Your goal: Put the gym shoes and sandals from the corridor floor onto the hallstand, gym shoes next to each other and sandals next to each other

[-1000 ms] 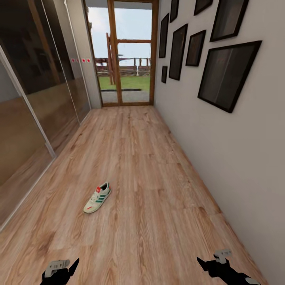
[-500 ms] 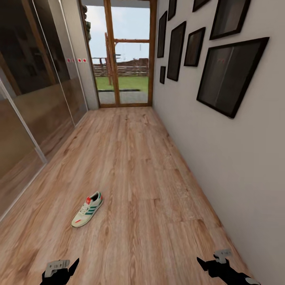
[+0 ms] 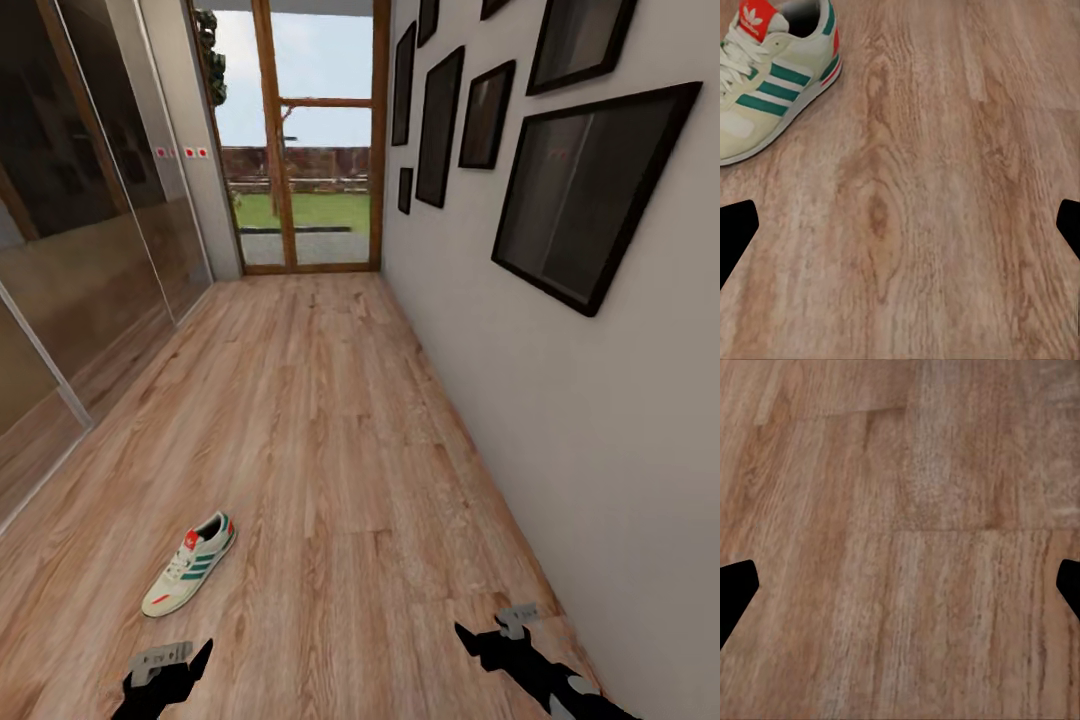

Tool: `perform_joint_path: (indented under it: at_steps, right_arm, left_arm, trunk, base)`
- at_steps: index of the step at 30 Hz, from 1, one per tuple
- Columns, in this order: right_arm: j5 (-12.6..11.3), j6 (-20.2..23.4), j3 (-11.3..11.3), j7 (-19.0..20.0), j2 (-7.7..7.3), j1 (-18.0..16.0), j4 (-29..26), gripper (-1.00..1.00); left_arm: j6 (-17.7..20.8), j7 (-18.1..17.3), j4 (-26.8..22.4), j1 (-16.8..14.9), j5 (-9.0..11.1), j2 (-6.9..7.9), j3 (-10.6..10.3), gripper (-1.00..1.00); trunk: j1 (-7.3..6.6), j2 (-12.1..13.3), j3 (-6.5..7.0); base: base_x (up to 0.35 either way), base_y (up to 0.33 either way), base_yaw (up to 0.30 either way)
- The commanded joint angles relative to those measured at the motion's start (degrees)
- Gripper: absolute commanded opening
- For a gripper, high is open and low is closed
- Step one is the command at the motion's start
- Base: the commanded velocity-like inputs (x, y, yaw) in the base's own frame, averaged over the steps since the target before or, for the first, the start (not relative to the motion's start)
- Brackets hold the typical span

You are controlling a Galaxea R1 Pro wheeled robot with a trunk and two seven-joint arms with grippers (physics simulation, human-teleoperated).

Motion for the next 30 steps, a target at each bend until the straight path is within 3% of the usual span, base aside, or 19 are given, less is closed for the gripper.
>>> perform_joint_path:
  at_steps: [1,4,9,10,16,17,21,23,27,28,30]
  right_arm:
    - [-0.5,-0.1,0.4,-3.9,2.49,0.0,-4.7,1.0]
    - [0.2,0.1,1.0,-11.3,4.66,0.0,-10.9,1.0]
    - [2.2,0.1,3.2,-17.1,5.96,0.0,-14.7,1.0]
    - [4.1,0.1,6.4,-19.0,6.4,0.0,-15.4,1.0]
    - [5.1,0.0,10.6,-18.3,6.53,0.0,-14.0,1.0]
    - [5.3,0.1,12.3,-16.4,7.18,0.0,-14.4,1.0]
    - [6.3,0.2,12.9,-15.7,9.93,0.0,-17.9,1.0]
    - [9.9,0.5,13.0,-15.5,11.65,0.0,-20.1,1.0]
    - [12.7,1.2,13.1,-15.5,12.9,0.0,-20.7,1.0]
    - [14.1,3.0,13.1,-15.6,14.45,0.0,-20.9,1.0]
    - [14.8,4.9,13.1,-15.5,15.35,0.0,-20.9,1.0]
  left_arm:
    - [0.1,3.3,-1.3,-1.1,-0.5,-1.96,0.3,1.0]
    - [0.4,7.3,-2.8,-3.5,-1.2,-3.78,-0.2,1.0]
    - [0.6,10.5,-3.6,-5.5,-2.2,-4.58,-1.2,1.0]
    - [0.6,12.5,-3.7,-6.0,-2.1,-4.52,-1.2,1.0]
    - [-0.1,13.1,-3.3,-5.8,-1.7,-4.34,-1.3,1.0]
    - [-0.1,12.9,-3.2,-5.8,-1.7,-4.36,-1.5,1.0]
    - [-0.1,12.7,-3.2,-5.7,-1.7,-4.33,-1.6,1.0]
    - [-0.1,12.7,-3.4,-5.7,-1.7,-4.28,-1.5,1.0]
    - [-0.1,12.6,-3.6,-5.7,-1.7,-4.24,-1.5,1.0]
    - [-0.1,12.6,-3.6,-5.7,-1.7,-4.23,-1.5,1.0]
    - [-0.1,12.6,-3.6,-5.7,-1.7,-4.23,-1.5,1.0]
  trunk:
    - [0.02,0.0,-0.05]
    - [0.02,0.0,-0.05]
    - [0.02,0.0,-0.05]
    - [0.02,0.0,-0.05]
    - [0.02,0.0,-0.05]
    - [0.02,0.0,-0.05]
    - [0.02,0.0,-0.05]
    - [0.02,0.0,-0.05]
    - [0.02,0.0,-0.05]
    - [0.02,0.0,-0.05]
    - [0.02,0.0,-0.05]
  base:
    - [0.293,-0.195,0.0]
    - [0.293,-0.197,0.0]
    - [0.293,-0.198,0.0]
    - [0.293,-0.198,0.0]
    - [0.293,-0.198,0.0]
    - [0.298,-0.184,0.0]
    - [0.316,-0.129,0.0]
    - [0.336,-0.027,0.0]
    - [0.339,-0.009,0.0]
    - [0.34,-0.002,0.0]
    - [0.341,-0.002,0.0]
